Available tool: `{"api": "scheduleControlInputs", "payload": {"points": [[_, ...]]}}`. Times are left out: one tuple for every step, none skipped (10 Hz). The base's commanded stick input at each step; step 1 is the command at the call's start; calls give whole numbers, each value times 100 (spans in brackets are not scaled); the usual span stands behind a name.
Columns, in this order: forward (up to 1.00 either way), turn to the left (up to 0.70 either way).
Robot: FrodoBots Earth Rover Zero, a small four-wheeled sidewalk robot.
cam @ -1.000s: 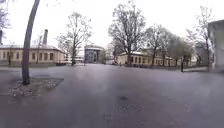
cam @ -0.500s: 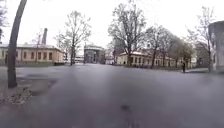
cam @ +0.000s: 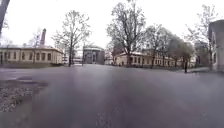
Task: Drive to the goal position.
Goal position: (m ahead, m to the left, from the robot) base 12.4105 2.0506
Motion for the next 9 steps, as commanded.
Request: {"api": "scheduleControlInputs", "payload": {"points": [[100,0],[100,0],[100,0],[100,0],[100,0],[100,0],[100,0],[100,0],[100,0]]}}
